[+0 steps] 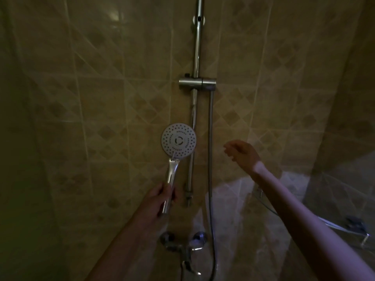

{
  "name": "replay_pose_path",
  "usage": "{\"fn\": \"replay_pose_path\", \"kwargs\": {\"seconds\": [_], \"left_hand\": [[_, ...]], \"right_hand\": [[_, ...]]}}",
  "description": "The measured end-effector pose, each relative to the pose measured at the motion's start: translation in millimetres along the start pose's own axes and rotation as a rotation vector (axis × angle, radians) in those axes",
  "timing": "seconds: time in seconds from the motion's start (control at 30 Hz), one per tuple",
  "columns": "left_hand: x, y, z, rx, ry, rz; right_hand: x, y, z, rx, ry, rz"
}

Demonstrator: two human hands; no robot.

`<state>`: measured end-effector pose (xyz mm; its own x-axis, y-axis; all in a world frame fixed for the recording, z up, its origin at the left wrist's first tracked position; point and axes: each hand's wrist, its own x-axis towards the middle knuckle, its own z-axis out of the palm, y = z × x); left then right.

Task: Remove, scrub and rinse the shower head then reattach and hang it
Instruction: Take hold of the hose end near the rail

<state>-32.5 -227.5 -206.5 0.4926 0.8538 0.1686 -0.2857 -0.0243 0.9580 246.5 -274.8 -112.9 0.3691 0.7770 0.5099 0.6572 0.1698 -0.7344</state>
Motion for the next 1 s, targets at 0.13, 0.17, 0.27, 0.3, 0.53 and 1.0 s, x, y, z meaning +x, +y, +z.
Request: {"fn": "replay_pose_path", "kwargs": {"seconds": [0.13,0.17,0.27,0.3,0.53,1.0], "left_hand": [[21.5,26.5,-6.3,0.054,-0.027,0.037],[25.3,32.4,-6.5,0.068,-0.02,0.052],[32.0,47.3,-7.0,0.069,-0.019,0.107],[33.0,51.2,-7.3,0.07,-0.027,0.131],[41.6,65.4,-9.3,-0.025,-0.025,0.197],[32.6,48.0,-20.8,-0.19,0.01,0.108]], "right_hand": [[45.1,-32.1,9.0,0.178,0.07,-0.01],[55.8,-40.0,11.0,0.208,0.086,-0.004],[84.1,-60.0,17.8,0.275,0.14,-0.005],[91.4,-64.6,19.9,0.284,0.146,-0.015],[108.3,-74.2,35.7,0.422,0.066,0.005],[127.9,-92.5,15.9,0.567,0.142,0.09]]}}
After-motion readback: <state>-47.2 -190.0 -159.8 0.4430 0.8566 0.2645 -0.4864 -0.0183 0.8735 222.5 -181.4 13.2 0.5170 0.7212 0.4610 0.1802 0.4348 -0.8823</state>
